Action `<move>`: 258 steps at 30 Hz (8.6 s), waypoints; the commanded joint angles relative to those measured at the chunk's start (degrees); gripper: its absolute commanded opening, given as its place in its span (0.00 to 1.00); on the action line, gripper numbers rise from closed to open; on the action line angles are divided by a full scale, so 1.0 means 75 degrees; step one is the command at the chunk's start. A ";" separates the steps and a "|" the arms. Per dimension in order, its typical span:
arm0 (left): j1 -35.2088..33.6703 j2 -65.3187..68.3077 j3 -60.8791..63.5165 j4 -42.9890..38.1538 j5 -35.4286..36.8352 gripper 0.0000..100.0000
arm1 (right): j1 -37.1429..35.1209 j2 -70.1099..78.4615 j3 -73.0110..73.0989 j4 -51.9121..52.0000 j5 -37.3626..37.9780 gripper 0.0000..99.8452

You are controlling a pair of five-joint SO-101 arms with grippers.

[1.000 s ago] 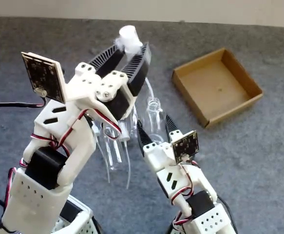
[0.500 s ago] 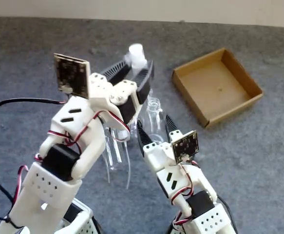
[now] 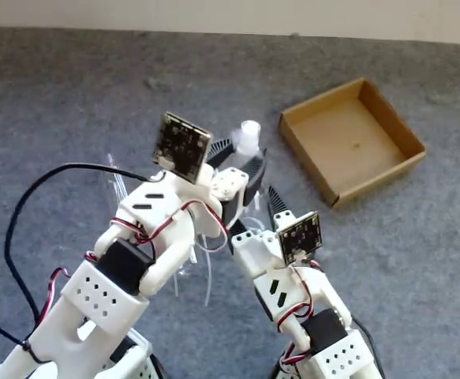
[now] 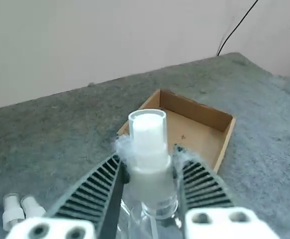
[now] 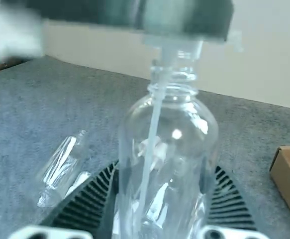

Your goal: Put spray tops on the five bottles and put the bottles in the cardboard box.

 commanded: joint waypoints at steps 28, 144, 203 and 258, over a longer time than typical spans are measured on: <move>0.0076 -0.0100 0.0358 -0.0551 0.0692 0.04 | 0.0006 -0.0182 0.0908 0.0006 0.0012 0.17; 0.0721 -0.3475 0.3604 0.2368 0.0703 0.01 | 0.1354 0.0064 -0.2585 0.1237 0.0000 0.17; 0.0568 -0.3475 0.6711 -0.4782 0.0703 0.00 | -0.0170 0.3124 -0.3276 0.0182 -0.0047 0.17; 0.1752 -0.3475 0.6804 -0.4501 0.0668 0.00 | -0.0123 0.3112 -0.3347 0.0897 0.0012 0.17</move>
